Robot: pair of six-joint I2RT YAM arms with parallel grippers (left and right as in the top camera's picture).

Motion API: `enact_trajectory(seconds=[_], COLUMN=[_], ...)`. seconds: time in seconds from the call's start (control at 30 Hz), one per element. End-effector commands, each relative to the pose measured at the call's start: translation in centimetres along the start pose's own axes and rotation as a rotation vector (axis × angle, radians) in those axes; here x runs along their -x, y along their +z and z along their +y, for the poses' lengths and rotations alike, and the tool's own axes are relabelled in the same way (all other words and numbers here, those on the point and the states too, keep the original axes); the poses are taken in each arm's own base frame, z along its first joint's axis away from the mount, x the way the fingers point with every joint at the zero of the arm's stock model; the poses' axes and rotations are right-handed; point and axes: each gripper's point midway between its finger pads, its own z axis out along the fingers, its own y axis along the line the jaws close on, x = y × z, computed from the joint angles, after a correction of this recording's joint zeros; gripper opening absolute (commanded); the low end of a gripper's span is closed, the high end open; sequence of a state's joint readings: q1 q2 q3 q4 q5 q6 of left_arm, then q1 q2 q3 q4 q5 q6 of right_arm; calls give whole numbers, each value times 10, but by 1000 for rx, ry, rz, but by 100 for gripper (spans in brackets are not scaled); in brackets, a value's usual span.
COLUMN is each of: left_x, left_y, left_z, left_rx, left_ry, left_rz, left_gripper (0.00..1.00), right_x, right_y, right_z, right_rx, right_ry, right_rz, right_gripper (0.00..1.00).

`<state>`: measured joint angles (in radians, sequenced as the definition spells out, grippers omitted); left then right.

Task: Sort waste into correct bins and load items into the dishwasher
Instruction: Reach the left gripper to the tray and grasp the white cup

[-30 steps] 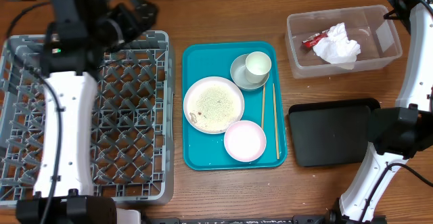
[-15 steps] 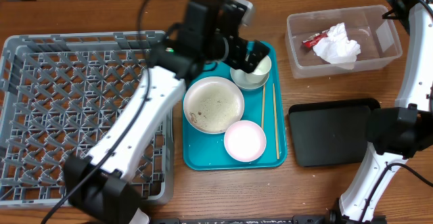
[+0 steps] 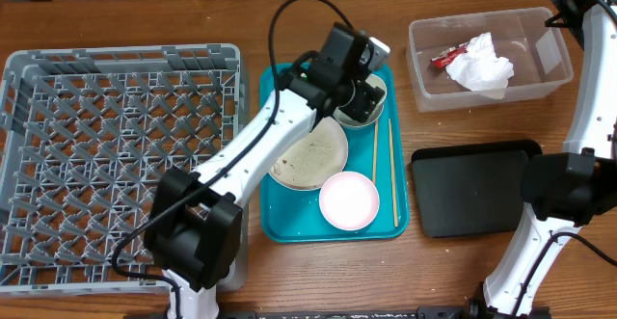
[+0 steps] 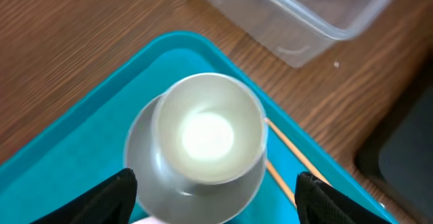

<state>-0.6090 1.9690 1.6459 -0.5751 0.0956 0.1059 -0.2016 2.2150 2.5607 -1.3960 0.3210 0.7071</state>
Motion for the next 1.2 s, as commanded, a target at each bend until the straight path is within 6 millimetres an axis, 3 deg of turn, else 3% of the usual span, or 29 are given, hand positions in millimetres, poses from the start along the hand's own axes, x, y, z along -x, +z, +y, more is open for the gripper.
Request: enact_trajectory(seconds=[0.0, 0.17, 0.63, 0.83, 1.03, 1.17], left_x=[-1, -11, -28, -33, -21, -5], left_y=[13, 28, 55, 60, 59, 49], left_z=[-24, -35, -27, -27, -25, -24], left_rx=[-33, -45, -8, -9, 1, 9], left_ry=[137, 202, 202, 198, 200, 152], left_rz=[11, 43, 96, 108, 68, 33], left_gripper=[75, 72, 58, 34, 6, 4], right_x=[9, 9, 9, 9, 9, 9], right_y=[-16, -16, -16, -16, -16, -16], right_z=[2, 2, 2, 2, 2, 2], right_rx=[26, 26, 26, 26, 26, 26], right_ry=[20, 20, 20, 20, 20, 20], right_rz=[-35, -35, -34, -34, -34, -35], right_gripper=[100, 100, 100, 100, 100, 100])
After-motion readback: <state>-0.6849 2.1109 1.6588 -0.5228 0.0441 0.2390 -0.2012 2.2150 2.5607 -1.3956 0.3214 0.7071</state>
